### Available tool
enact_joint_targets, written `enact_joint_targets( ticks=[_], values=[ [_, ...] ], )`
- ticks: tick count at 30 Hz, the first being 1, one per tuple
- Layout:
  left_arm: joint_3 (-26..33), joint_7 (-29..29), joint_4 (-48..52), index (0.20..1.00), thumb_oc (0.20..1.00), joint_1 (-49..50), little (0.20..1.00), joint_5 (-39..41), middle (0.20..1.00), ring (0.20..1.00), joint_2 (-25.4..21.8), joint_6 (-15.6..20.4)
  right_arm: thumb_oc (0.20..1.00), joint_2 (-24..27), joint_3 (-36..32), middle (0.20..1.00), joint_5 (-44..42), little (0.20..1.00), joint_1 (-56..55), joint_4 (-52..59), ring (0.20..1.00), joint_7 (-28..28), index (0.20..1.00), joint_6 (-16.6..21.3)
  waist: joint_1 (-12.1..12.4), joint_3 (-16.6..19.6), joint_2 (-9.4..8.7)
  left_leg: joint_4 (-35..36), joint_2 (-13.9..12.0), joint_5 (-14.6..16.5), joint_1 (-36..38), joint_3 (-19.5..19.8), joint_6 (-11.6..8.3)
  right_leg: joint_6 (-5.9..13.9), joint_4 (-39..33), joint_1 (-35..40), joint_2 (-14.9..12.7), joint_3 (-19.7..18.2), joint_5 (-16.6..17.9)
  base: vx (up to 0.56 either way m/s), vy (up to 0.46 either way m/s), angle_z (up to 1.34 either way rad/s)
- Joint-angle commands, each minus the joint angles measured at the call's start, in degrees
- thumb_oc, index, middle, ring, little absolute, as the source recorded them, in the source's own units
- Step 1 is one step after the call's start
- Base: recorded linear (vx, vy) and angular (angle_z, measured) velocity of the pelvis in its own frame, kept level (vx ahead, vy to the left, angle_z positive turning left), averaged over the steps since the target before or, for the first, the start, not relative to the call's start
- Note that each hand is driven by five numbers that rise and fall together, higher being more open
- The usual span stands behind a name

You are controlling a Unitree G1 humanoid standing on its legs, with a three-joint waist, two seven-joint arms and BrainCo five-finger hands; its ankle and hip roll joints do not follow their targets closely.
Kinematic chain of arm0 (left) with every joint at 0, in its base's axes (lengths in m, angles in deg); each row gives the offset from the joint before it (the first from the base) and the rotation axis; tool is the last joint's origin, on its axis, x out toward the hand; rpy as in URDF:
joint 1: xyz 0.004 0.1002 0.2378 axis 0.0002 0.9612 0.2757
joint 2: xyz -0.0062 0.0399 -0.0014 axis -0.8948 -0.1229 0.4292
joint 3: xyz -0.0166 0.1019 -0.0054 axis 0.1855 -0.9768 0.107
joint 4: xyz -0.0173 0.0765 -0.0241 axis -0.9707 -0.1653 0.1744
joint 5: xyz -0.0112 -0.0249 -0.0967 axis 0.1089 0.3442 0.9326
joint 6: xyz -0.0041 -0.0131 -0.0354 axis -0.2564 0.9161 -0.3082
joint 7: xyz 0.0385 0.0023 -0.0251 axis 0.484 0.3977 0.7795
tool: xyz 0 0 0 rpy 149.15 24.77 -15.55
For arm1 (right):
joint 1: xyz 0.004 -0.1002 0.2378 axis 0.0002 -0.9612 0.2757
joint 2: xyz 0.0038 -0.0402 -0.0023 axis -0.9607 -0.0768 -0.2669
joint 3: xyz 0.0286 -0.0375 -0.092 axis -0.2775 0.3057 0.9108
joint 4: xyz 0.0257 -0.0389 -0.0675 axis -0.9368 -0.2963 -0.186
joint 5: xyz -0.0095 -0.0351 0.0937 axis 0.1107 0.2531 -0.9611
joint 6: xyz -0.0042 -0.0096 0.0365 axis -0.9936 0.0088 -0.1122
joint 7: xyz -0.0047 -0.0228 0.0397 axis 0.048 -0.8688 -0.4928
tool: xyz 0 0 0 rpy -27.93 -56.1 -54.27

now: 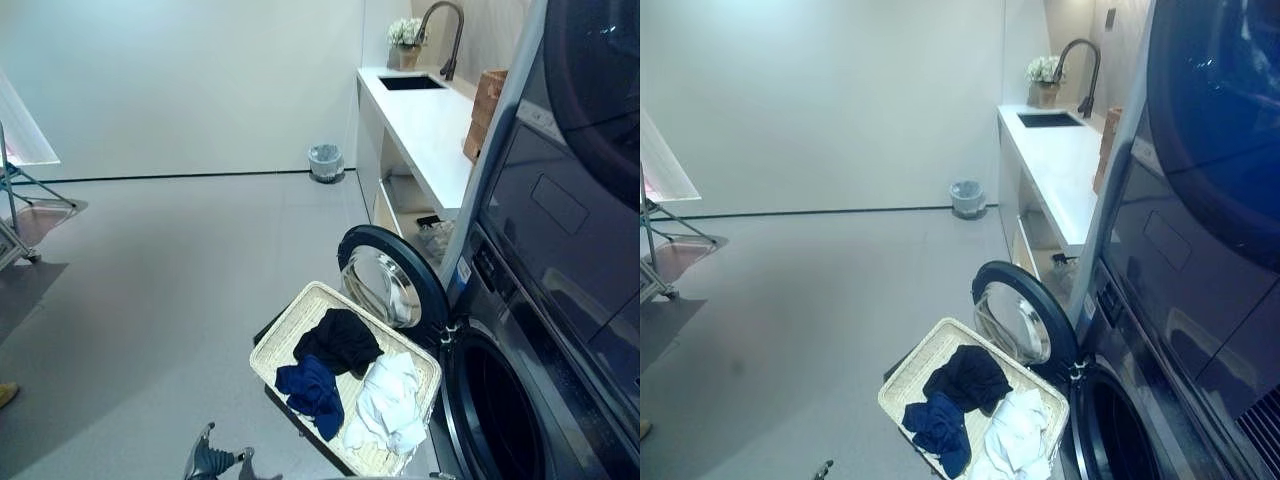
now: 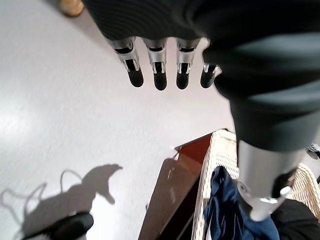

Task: Put the clothes into the washing machine.

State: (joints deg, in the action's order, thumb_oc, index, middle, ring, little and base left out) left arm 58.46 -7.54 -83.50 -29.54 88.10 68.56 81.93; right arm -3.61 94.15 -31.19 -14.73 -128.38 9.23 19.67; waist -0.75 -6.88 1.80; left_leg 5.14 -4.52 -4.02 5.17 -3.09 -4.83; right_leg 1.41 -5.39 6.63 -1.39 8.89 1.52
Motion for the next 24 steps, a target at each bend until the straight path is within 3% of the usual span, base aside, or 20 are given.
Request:
enact_joint_targets(
  ticks=[1,9,20,24],
  values=[
    [-2.7,-5.5,-0.1,1.0,1.0,-10.3,1.0,-2.1,1.0,1.0,-1.9,1.0,1.0,0.8,3.3,1.0,-2.4,1.0,9.4,0.8,1.0,0.2,1.0,1.7,-1.6,-7.0,-1.52,-3.7,7.8,7.1,-2.1,-4.4,5.45,3.08,2.7,-5.5,-0.1,-4.2,-0.6,-0.17,0.161,-0.16],
    [-3.7,-9.0,1.1,1.0,1.0,-17.9,1.0,0.1,1.0,1.0,-3.3,1.5,1.0,2.7,4.7,1.0,-3.3,1.0,14.8,2.3,1.0,1.0,1.0,2.7,-3.4,-14.0,-0.71,-9.9,9.1,8.1,-9.9,-6.0,5.75,3.6,4.3,-12.6,-1.8,-7.0,1.3,-0.09,0.128,-0.25],
    [-4.3,-7.0,0.5,1.0,1.0,-31.8,1.0,1.5,1.0,1.0,-8.0,0.6,1.0,2.4,7.8,1.0,-7.6,1.0,23.0,4.9,1.0,3.3,1.0,4.5,-5.8,-22.8,-3.1,-19.4,9.7,10.2,-22.1,-9.3,5.88,5.04,8.1,-25.0,-3.5,-10.7,3.9,-0.08,0.066,-0.18],
    [-5.4,-5.6,-0.7,1.0,1.0,-35.5,1.0,2.2,1.0,1.0,-8.8,-1.0,1.0,2.3,8.8,1.0,-8.7,1.0,24.4,5.7,1.0,3.6,1.0,5.1,-6.9,-22.9,-3.92,-22.7,9.6,11.2,-26.8,-10.0,5.79,5.25,9.1,-29.7,-3.9,-11.0,4.8,-0.02,0.063,-0.19]
  ],
)
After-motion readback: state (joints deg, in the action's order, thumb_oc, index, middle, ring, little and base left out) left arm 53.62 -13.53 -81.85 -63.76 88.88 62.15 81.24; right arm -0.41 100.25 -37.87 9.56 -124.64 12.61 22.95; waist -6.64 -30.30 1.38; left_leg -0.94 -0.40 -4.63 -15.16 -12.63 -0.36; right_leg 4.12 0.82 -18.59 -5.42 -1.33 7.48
